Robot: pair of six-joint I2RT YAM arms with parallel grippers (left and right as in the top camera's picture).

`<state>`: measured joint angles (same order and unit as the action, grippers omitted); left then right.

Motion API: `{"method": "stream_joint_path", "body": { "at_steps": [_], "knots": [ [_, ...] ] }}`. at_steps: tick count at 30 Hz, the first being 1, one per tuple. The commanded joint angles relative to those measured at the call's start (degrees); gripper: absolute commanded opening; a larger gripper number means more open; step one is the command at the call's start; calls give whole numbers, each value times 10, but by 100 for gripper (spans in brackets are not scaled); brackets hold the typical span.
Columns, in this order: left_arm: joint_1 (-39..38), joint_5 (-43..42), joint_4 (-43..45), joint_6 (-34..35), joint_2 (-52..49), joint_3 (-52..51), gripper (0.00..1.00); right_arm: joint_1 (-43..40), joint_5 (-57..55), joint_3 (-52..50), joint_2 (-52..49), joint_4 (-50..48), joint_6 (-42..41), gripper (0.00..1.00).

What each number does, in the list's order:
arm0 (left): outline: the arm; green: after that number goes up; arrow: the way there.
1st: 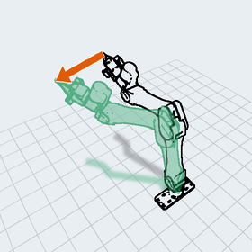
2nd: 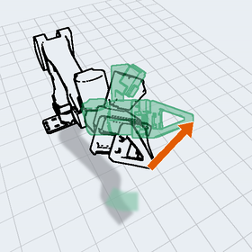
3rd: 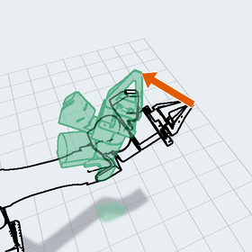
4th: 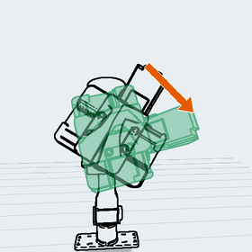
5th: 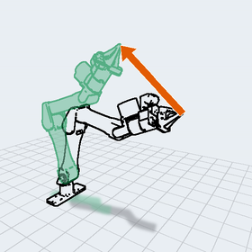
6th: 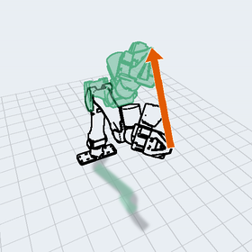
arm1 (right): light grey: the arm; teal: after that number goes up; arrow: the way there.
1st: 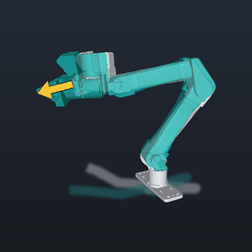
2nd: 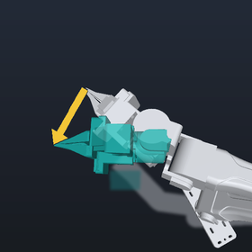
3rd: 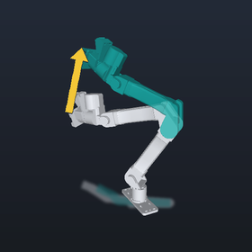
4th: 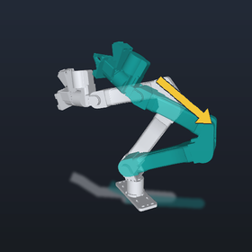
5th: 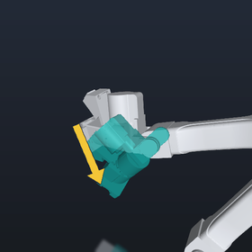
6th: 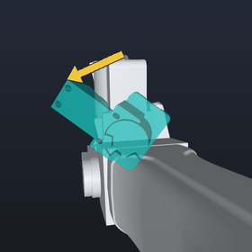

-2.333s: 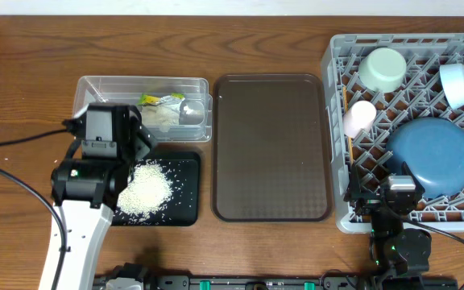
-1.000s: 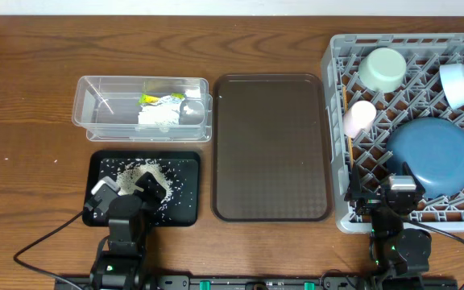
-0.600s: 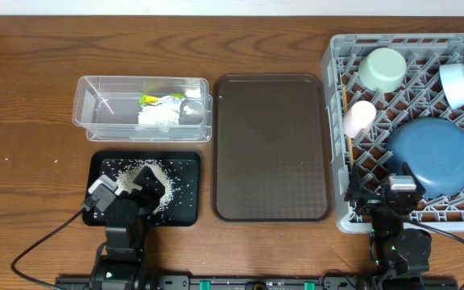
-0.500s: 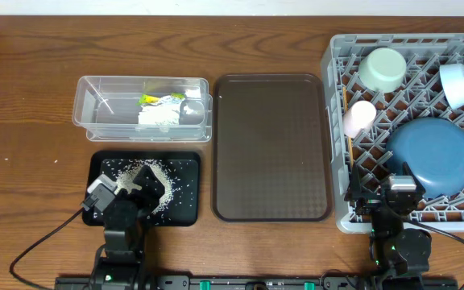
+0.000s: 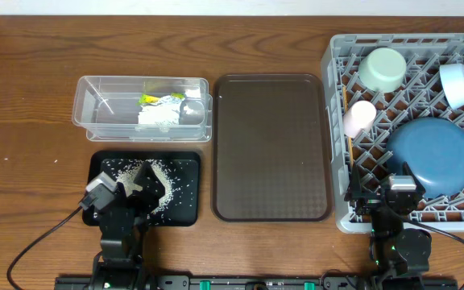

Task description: Sort waste into correct bins and load items into the dishwasher rack

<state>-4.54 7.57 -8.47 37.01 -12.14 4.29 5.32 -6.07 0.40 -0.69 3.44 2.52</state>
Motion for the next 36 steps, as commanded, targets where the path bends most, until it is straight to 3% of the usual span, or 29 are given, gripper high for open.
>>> {"method": "stream_joint_path", "body": {
  "at_steps": [1,8,14,36],
  "knots": [
    [2,-56,-4,-140,9,-18,95,-4,-6,-1,4,2,-7,99],
    [2,-76,-4,-340,38,-19,95,-4,-6,-1,4,2,-7,99],
    [2,-75,-4,-417,87,-19,95,-4,-6,-1,4,2,-8,99],
    [2,-85,-1,-417,121,-19,95,-4,-6,-1,4,2,-8,99]
  ]
}}
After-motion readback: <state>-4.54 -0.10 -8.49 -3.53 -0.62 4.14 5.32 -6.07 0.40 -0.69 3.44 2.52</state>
